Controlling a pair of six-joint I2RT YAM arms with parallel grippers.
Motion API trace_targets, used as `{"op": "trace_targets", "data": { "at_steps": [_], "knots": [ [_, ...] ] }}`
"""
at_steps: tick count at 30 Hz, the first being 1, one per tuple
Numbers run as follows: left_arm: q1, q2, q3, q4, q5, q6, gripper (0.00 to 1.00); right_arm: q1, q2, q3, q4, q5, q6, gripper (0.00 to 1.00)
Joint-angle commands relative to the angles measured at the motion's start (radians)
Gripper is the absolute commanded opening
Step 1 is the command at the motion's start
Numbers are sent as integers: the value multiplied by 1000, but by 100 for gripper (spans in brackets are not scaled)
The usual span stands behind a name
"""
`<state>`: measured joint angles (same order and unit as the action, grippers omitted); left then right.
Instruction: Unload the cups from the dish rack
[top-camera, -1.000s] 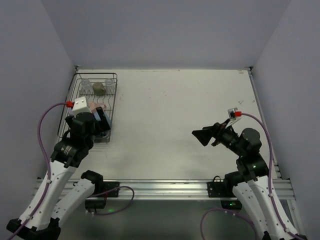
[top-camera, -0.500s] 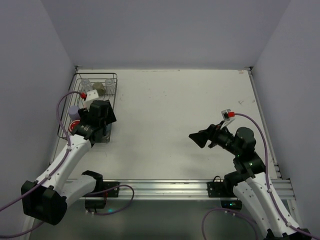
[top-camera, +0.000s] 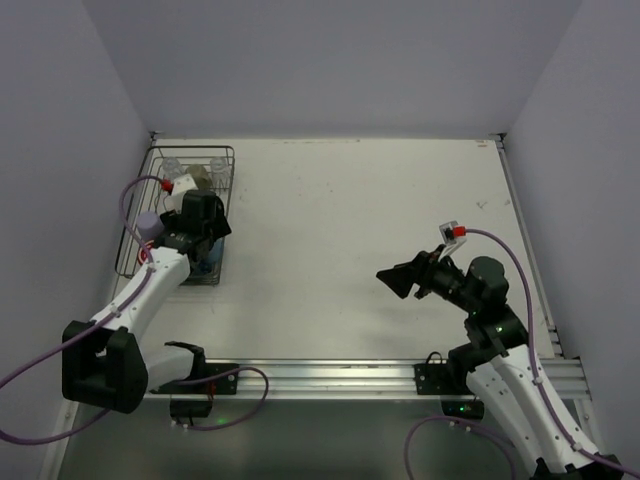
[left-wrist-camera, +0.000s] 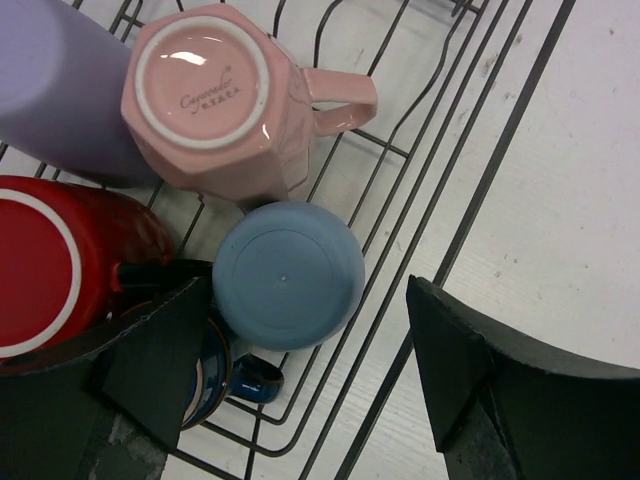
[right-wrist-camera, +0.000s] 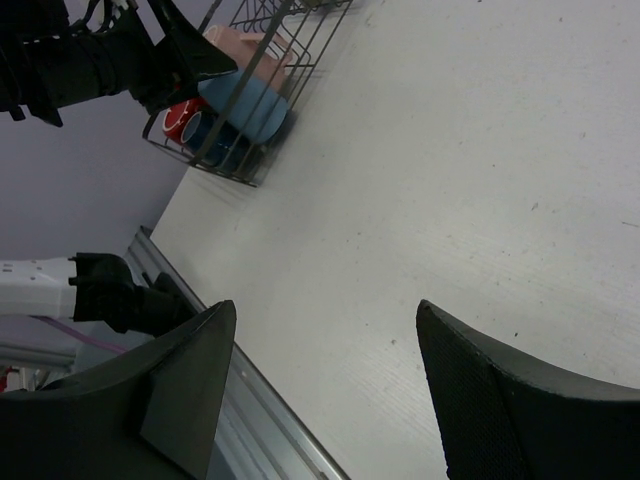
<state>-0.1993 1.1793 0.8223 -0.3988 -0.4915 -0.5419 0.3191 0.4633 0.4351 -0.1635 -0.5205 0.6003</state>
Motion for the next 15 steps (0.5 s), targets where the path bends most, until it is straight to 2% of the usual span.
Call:
{"op": "trace_targets", "data": {
  "at_steps": [1,5,9,12,15],
  "knots": [
    [11,29,38,74,-21,-47,82,12,-9,-9,35,-33,18,75],
    [14,31,12,94,-39,-56,79,17,-12,-12,28,-27,12,75],
    [18,48,-11,106,-74,-67,68,17,-8,-9,28,-30,10,75],
    [20,63,-23,110,-79,-79,68,18,-8,-7,27,-30,12,74],
    [21,85,-29,117,-82,-82,75,20,-9,-7,28,-30,15,74]
  ]
}}
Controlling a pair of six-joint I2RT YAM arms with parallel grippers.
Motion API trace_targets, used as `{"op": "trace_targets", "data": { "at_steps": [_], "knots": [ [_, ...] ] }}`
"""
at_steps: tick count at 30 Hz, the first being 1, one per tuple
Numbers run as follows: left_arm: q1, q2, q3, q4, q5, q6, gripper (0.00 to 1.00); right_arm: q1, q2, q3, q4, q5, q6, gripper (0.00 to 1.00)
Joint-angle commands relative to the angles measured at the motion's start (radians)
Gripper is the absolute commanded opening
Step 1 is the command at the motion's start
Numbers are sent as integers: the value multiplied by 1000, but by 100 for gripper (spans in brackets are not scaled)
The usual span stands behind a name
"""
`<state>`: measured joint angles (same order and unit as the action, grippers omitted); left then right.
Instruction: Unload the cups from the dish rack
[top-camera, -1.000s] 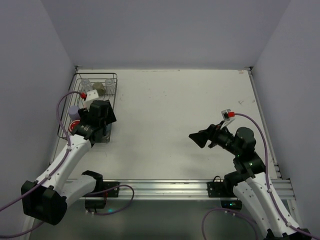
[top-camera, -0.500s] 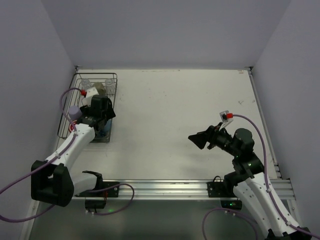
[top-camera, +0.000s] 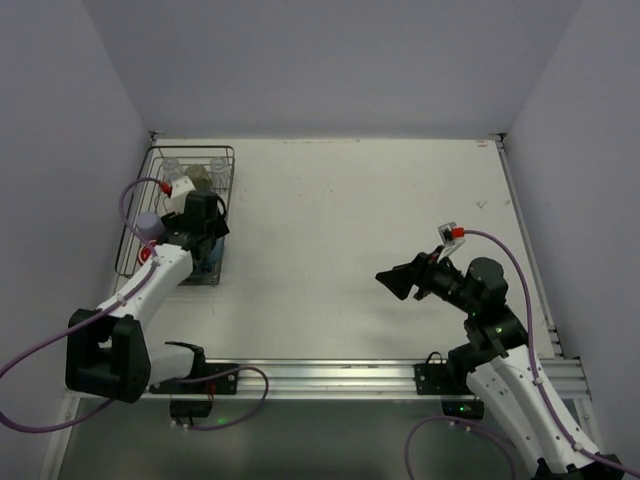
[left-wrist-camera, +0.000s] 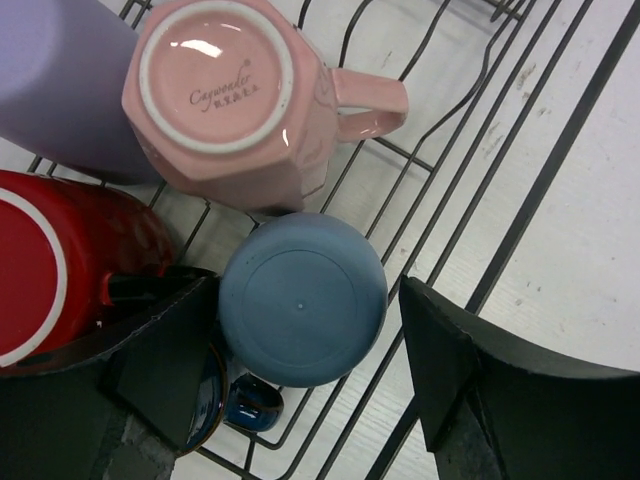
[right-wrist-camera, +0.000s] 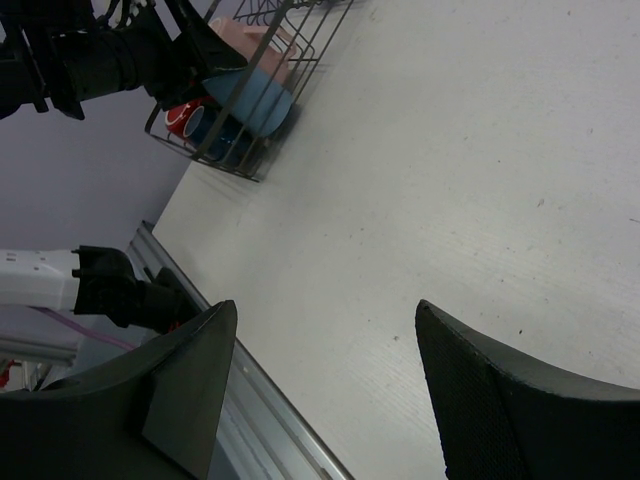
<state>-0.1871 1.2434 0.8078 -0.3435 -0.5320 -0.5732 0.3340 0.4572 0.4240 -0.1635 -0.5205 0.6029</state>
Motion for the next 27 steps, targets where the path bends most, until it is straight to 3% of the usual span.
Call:
{"op": "trace_targets", "data": {
  "at_steps": [1,5,8,9,11,13,19,27],
  "knots": [
    [9,28,-15,61,-42,-53,78,7,-3,7,27,-32,12,74],
    [9,31,-18,67,-37,-53,80,7,1,15,24,-33,12,74],
    [9,22,-22,69,-26,-54,66,8,1,18,24,-32,14,74],
    [9,13,-25,67,-16,-53,55,7,4,18,24,-30,15,74],
    [9,-28,-32,70,1,-54,41,10,8,21,31,-29,26,74],
    [9,-83,-30,69,12,-45,35,13,21,19,62,-36,40,74],
    [8,-241,-9,38,67,-5,25,45,109,33,215,-35,112,75],
    [8,-432,21,-23,161,26,23,197,277,79,527,14,232,79]
  ]
}}
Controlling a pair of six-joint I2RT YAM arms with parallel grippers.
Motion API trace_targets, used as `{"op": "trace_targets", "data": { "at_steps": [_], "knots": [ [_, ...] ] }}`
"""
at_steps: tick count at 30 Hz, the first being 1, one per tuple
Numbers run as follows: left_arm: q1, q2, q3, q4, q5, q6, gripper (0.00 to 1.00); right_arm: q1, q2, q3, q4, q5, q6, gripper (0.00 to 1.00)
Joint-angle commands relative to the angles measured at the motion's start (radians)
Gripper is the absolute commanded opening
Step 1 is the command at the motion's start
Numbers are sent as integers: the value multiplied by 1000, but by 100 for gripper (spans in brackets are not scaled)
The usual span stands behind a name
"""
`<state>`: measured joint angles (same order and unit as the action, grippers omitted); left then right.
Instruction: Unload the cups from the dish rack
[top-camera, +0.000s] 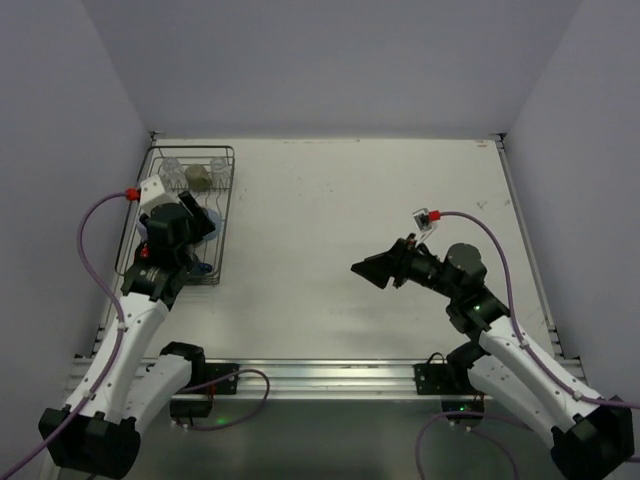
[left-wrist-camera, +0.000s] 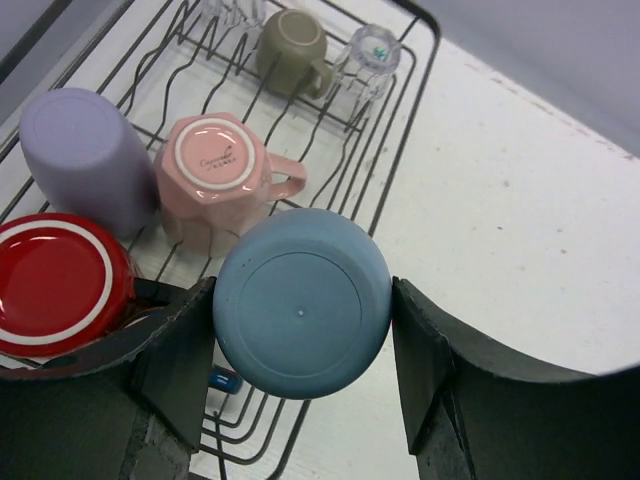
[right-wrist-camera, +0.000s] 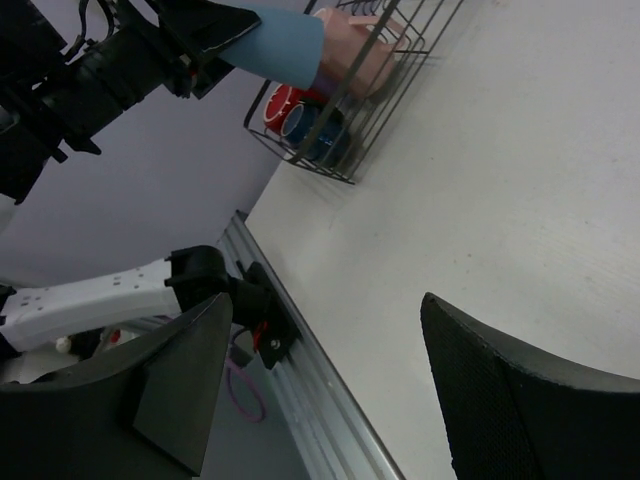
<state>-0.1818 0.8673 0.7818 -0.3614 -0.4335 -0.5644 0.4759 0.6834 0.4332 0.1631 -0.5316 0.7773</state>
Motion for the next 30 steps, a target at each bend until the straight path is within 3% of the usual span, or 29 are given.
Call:
{"op": "trace_targets", "data": {
  "at_steps": [1,4,6,8,11,18,30],
  "knots": [
    [2,-94,47,-1,90,14,23,75,65,81,220,45,57,79],
    [2,-140,43,30,278,-29,23,154,120,108,304,85,63,79],
    [2,-151,21,70,505,-90,23,216,160,119,376,137,65,78],
    [1,-183,-45,194,705,-182,23,263,188,125,415,183,65,76],
    [1,-232,-130,399,865,-274,23,297,228,128,469,225,59,74],
    [-15,-272,-226,642,1004,-434,21,302,261,150,460,236,54,75],
    [-165,-223,-328,835,1020,-500,20,337,404,272,493,205,73,72]
  ]
}}
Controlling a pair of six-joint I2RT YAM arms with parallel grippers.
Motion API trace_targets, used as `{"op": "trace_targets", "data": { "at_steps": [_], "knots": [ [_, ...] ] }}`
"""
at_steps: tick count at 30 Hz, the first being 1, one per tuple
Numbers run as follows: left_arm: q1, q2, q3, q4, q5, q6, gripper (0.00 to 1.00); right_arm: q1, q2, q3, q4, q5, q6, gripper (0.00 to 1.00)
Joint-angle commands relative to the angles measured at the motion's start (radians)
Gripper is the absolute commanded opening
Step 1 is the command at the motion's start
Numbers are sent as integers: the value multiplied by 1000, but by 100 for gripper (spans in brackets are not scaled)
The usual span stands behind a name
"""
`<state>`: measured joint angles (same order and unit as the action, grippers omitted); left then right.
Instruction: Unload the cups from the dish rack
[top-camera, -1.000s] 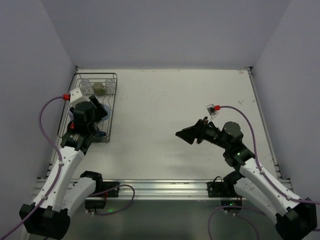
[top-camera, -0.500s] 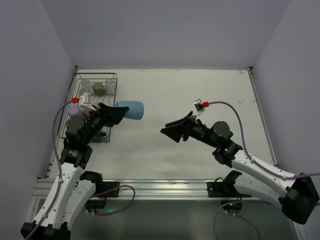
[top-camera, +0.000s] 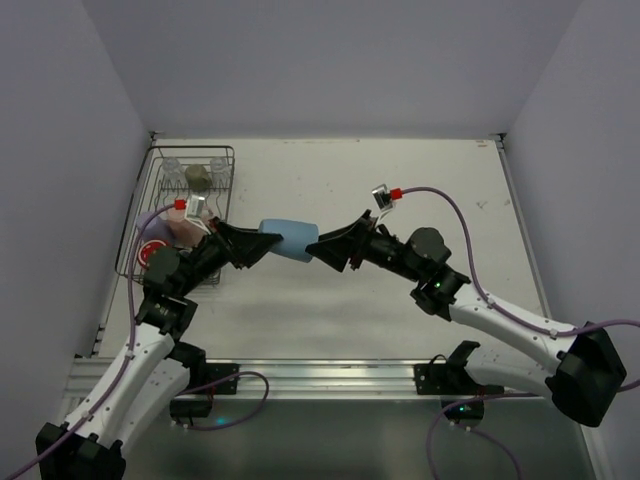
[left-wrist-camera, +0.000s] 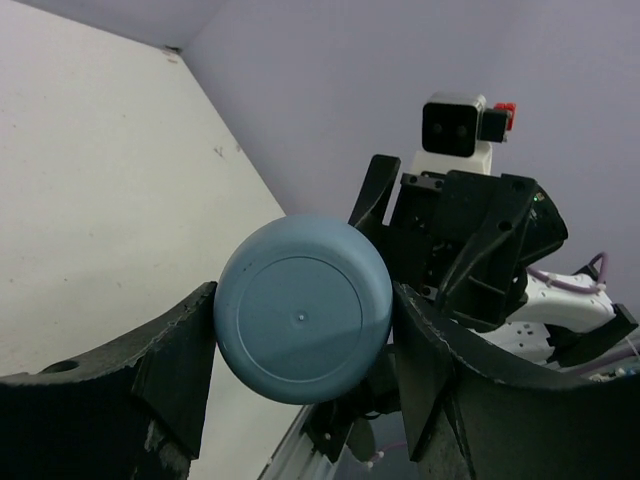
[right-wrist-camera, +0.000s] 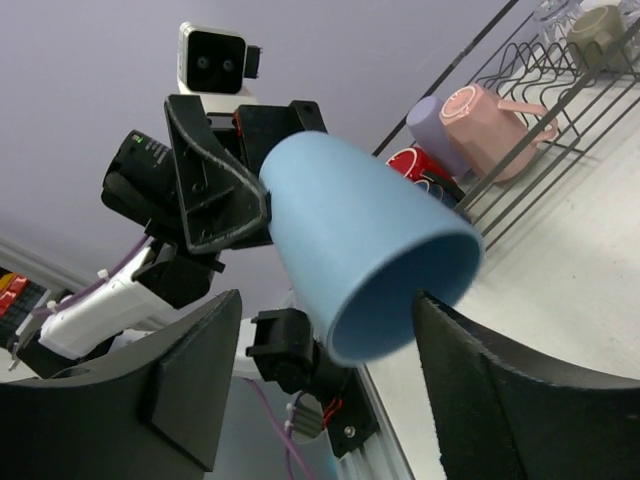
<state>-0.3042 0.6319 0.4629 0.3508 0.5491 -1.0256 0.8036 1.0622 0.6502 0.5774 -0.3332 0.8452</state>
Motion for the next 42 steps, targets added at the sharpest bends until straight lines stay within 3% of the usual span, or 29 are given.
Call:
{"op": "trace_targets", "data": {
  "at_steps": [1,4,6,7,8,9,11,12,14,17,22,24,29,36,42],
  "knots": [
    [-52,18,-13,125,28,-36,20,12,33,58,85,5,8,67],
    [-75,51,-26,154,35,-36,22,16,59,74,111,2,18,61],
    [-87,71,-26,158,35,-22,24,16,68,81,128,8,22,45],
    [-90,77,-21,155,40,-4,35,17,67,81,128,16,22,38],
    [-90,83,-17,130,43,8,43,17,65,81,125,37,22,20],
    [-90,84,9,101,43,30,60,17,56,80,110,51,11,12],
    [-90,74,58,-76,12,142,75,17,41,88,25,101,-8,0],
    [-90,65,116,-141,-7,192,89,16,22,95,-23,117,-38,0],
    [-90,29,167,-314,-98,313,100,16,1,127,-173,155,-92,0],
    [-90,-14,276,-551,-248,470,100,8,-42,172,-387,259,-202,0],
    [-92,-80,300,-717,-461,633,100,-140,-1,311,-769,329,-366,0],
    [-90,-104,249,-731,-498,654,100,-232,89,420,-950,312,-440,0],
    [-90,-130,164,-723,-543,688,100,-259,449,777,-1285,480,-584,0],
    [-88,-175,165,-722,-529,697,100,-265,870,1186,-1484,539,-718,0],
    [-88,-186,160,-716,-509,697,100,-282,1061,1419,-1561,528,-785,0]
  ]
}}
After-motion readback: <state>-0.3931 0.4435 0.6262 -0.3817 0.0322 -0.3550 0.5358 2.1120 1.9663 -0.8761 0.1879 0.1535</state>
